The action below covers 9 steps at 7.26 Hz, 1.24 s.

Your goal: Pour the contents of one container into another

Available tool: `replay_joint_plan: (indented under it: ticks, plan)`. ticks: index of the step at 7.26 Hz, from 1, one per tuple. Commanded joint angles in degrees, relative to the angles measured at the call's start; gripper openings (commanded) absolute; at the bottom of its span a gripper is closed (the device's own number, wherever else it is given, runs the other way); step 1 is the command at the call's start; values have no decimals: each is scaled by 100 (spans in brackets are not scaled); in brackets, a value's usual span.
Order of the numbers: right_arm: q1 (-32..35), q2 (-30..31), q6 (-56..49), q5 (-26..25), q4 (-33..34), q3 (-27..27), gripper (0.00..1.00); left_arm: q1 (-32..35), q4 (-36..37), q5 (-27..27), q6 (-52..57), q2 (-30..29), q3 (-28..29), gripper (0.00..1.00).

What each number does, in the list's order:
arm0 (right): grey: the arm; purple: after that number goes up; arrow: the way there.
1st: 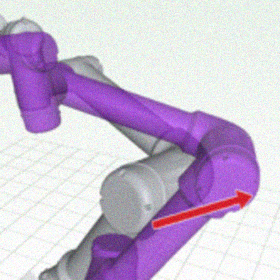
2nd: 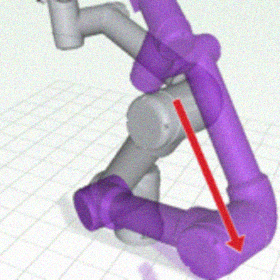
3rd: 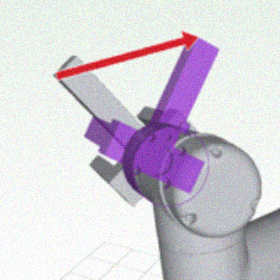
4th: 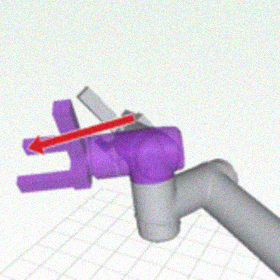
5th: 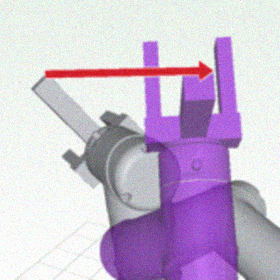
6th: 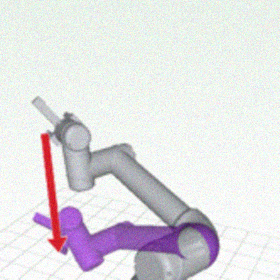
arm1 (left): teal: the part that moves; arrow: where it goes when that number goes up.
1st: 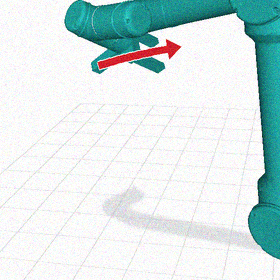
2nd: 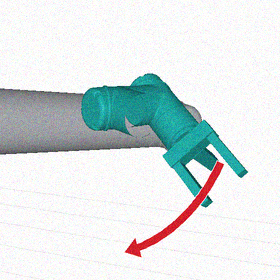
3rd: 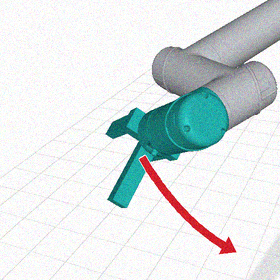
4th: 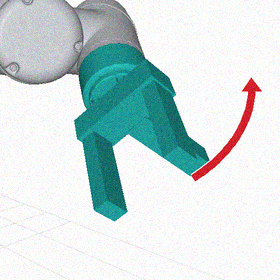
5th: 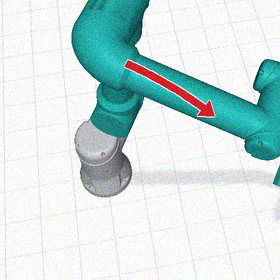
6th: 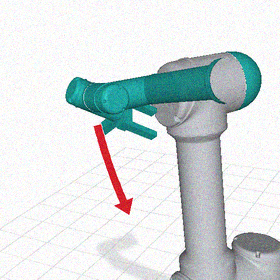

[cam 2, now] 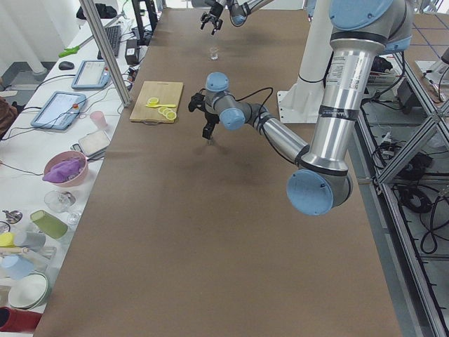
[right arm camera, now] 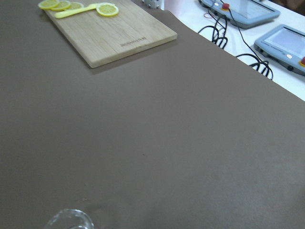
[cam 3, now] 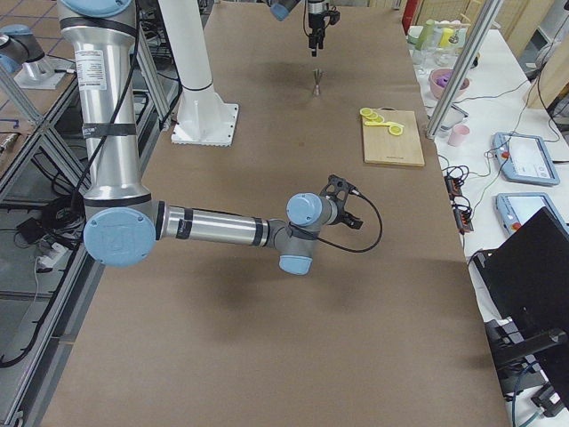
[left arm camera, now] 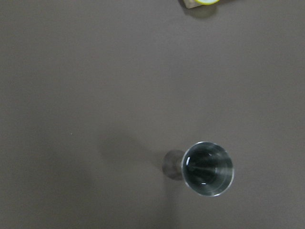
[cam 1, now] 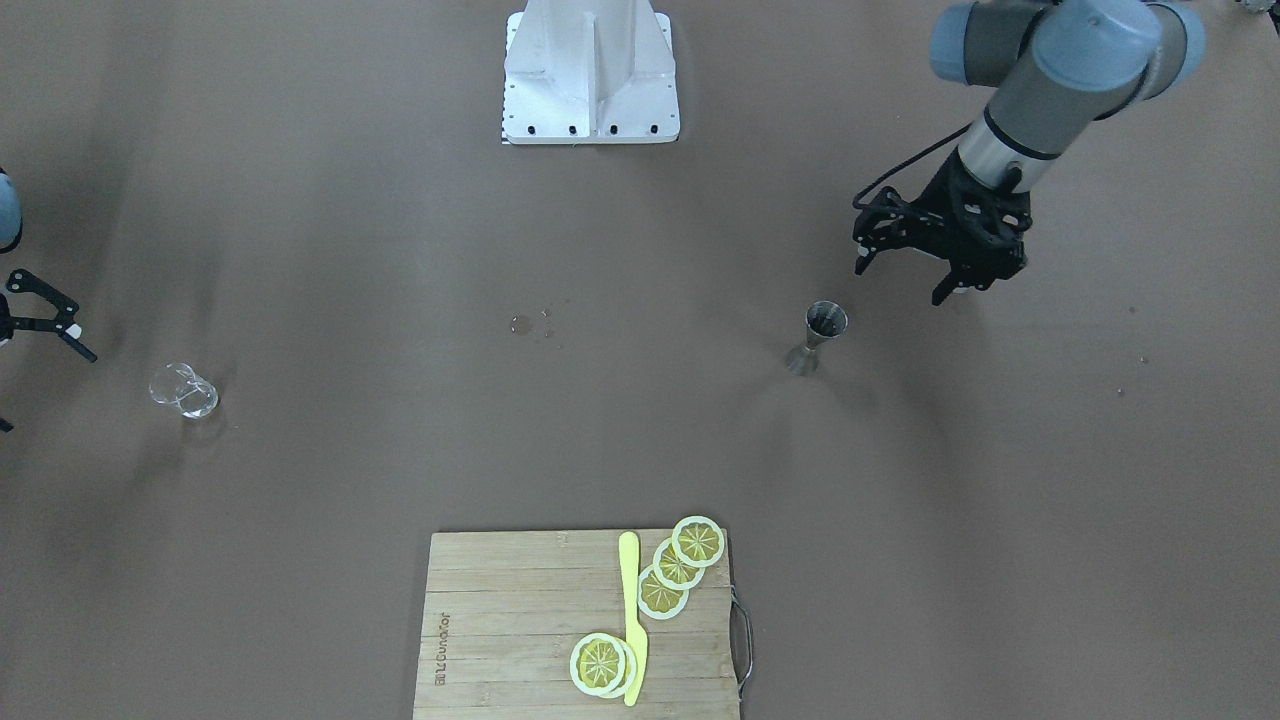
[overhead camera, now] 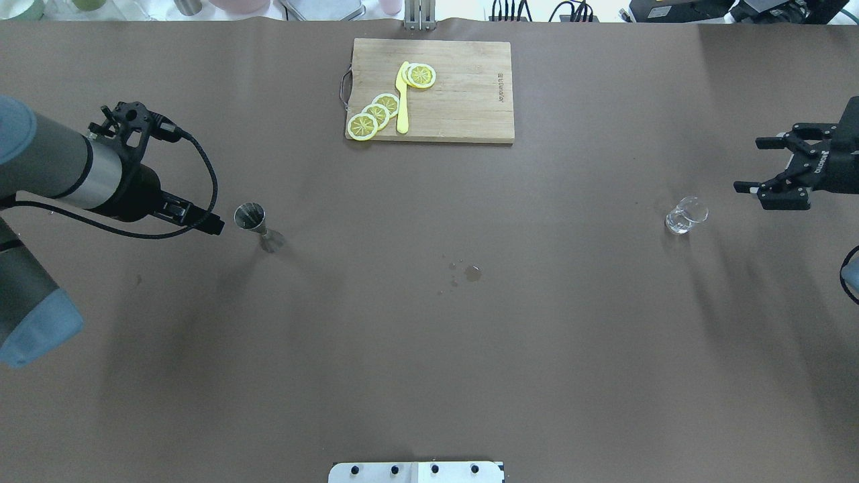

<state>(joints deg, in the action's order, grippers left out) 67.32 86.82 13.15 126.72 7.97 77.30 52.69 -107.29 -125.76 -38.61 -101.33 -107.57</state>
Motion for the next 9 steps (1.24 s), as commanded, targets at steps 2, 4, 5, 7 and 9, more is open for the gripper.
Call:
replay_joint_plan:
  ticks: [2,4,5,7,9]
  plan:
    - [517,-60,4,-225,1949,223,100,2070,408,-2157,178,78,1401,98]
    - [930,-138,4,-201,3229,399,100,2447,778,-2033,205,122,1659,98]
    - [1114,-244,12,9,4438,548,100,2456,806,-1875,213,122,1791,98]
    - [1457,-420,47,535,6533,611,100,2588,999,-1768,1050,122,2169,98]
    - [1922,-412,83,1239,7836,409,100,2955,1315,-1322,2368,166,2274,98]
